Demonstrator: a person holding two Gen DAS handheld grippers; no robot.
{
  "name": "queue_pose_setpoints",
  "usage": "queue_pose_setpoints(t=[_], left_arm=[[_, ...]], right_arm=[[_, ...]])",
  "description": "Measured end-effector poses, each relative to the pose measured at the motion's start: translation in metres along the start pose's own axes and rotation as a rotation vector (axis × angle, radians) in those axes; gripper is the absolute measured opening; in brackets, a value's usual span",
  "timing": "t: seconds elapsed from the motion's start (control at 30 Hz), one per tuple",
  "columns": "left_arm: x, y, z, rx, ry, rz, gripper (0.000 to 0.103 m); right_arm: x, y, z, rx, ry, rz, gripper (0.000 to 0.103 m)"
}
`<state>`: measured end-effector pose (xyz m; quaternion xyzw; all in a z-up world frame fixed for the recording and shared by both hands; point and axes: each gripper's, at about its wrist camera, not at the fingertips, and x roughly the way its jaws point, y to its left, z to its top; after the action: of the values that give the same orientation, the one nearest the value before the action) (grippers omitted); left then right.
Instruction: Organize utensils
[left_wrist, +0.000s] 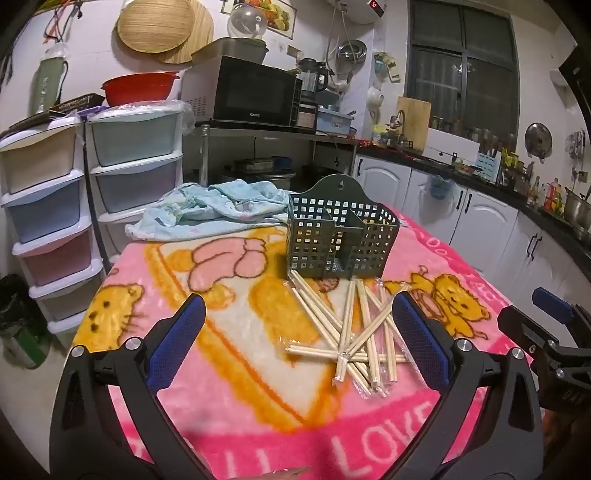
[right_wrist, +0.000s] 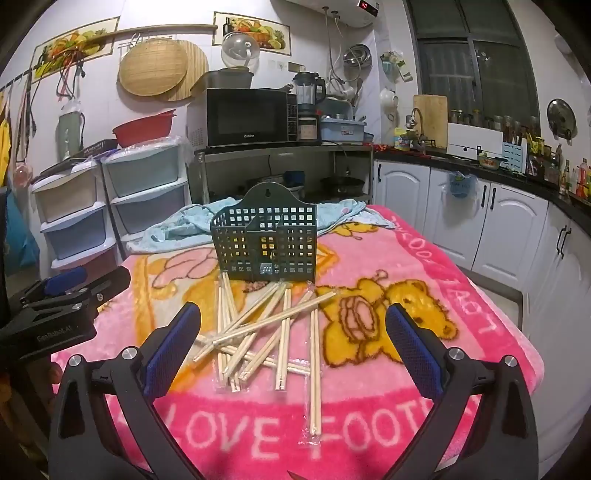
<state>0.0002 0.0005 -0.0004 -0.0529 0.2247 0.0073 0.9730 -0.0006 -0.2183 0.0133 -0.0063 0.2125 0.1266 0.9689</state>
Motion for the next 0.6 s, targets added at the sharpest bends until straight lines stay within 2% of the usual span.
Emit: queue_pose_setpoints(t=[0.6], left_arm=[[-0.0005, 0.0004, 0.0, -0.003, -0.004, -0.001, 0.094]], right_arm=[[-0.0005, 0.0001, 0.0003, -0.002, 0.002, 0.0, 0.097]])
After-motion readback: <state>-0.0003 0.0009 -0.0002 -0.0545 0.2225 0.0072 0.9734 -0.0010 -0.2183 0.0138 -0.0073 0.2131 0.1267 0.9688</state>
